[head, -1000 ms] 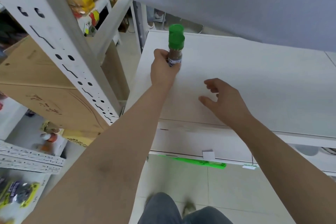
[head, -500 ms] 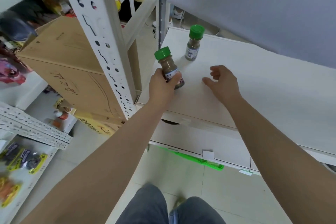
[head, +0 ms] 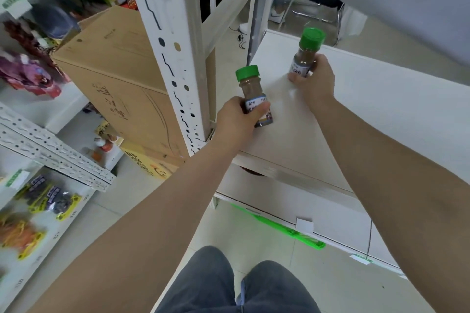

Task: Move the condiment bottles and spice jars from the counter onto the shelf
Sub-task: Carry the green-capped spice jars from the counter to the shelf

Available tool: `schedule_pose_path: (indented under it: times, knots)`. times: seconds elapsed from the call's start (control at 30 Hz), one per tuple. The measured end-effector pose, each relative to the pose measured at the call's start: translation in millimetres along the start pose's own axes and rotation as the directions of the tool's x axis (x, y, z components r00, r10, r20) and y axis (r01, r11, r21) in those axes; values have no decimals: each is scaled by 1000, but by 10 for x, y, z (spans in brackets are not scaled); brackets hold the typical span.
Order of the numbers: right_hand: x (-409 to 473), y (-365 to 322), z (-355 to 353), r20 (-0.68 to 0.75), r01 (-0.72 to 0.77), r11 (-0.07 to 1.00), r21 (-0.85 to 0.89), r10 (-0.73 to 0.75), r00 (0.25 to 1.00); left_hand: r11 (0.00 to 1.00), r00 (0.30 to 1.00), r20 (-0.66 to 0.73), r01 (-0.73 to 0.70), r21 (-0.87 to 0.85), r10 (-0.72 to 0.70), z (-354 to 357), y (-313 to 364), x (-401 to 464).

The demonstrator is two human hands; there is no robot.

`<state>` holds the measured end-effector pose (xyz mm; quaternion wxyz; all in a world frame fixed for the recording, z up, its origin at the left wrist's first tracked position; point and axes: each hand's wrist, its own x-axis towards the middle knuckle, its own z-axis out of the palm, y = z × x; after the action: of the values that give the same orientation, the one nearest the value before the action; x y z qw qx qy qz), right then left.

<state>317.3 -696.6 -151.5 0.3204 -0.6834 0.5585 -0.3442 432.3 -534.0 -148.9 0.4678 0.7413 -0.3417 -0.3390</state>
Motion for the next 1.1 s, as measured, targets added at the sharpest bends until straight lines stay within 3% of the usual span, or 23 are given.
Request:
schedule_pose_path:
  times: [0.23, 0.4, 0.53, 0.7, 0.93, 1.1]
  knots:
    - [-172, -8, -192, -5, -20, 1000, -23, 20, 1000, 997, 999, 21, 50, -51, -49, -4, 68, -100]
    - [-636, -121, -488, 27, -71, 990, 123, 69, 997, 975, 989, 67, 142, -173, -132, -53, 178, -396]
    - [-1211, -184, -816, 161, -122, 975, 187, 92, 983, 955, 985, 83, 164, -246, -148, -157, 241, -798]
    - [-1816, -288, -1057, 349, -72, 979, 191, 0, 937, 920, 975, -4, 208, -332, -221, -285, 151, -1409]
    - [-2484, -406, -1044, 597, -54, 967, 250, -110, 795, 867, 892, -230, 270, -418, -389, -589, -228, -2476]
    - [-3071, -491, -740, 792, -40, 976, 214, -149, 592, 844, 782, -411, 259, -470, -469, -953, -575, -3261]
